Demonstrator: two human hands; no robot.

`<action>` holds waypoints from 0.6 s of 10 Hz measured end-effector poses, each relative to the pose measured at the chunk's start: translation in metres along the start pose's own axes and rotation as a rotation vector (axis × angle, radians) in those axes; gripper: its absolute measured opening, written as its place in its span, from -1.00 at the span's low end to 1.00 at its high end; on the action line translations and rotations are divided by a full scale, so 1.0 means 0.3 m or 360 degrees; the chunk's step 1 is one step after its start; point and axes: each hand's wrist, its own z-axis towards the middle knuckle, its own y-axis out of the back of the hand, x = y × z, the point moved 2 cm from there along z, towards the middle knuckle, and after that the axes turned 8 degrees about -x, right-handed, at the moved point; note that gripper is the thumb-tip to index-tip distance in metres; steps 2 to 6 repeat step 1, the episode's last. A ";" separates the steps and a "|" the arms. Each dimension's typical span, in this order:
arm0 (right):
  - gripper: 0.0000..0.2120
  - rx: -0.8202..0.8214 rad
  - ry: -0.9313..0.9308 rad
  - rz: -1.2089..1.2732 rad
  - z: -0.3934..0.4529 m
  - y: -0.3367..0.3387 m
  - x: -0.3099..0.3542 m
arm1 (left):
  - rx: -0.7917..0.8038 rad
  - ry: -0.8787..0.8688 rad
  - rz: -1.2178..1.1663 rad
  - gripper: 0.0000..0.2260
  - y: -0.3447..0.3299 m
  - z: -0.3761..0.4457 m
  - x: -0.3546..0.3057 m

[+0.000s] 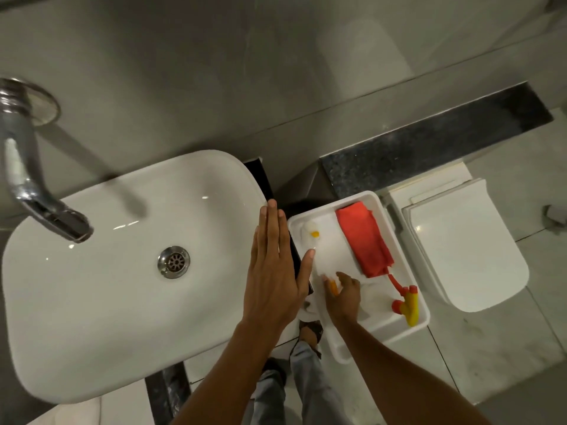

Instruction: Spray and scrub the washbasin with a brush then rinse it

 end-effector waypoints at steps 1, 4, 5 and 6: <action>-0.60 -0.0148 0.0041 0.0273 -0.002 0.054 0.079 | -0.0034 -0.0029 0.0019 -0.18 0.003 -0.003 -0.014; -0.60 -0.0148 0.0041 0.0273 -0.002 0.054 0.079 | -0.0034 -0.0029 0.0019 -0.18 0.003 -0.003 -0.014; -0.60 -0.0148 0.0041 0.0273 -0.002 0.054 0.079 | -0.0034 -0.0029 0.0019 -0.18 0.003 -0.003 -0.014; -0.60 -0.0148 0.0041 0.0273 -0.002 0.054 0.079 | -0.0034 -0.0029 0.0019 -0.18 0.003 -0.003 -0.014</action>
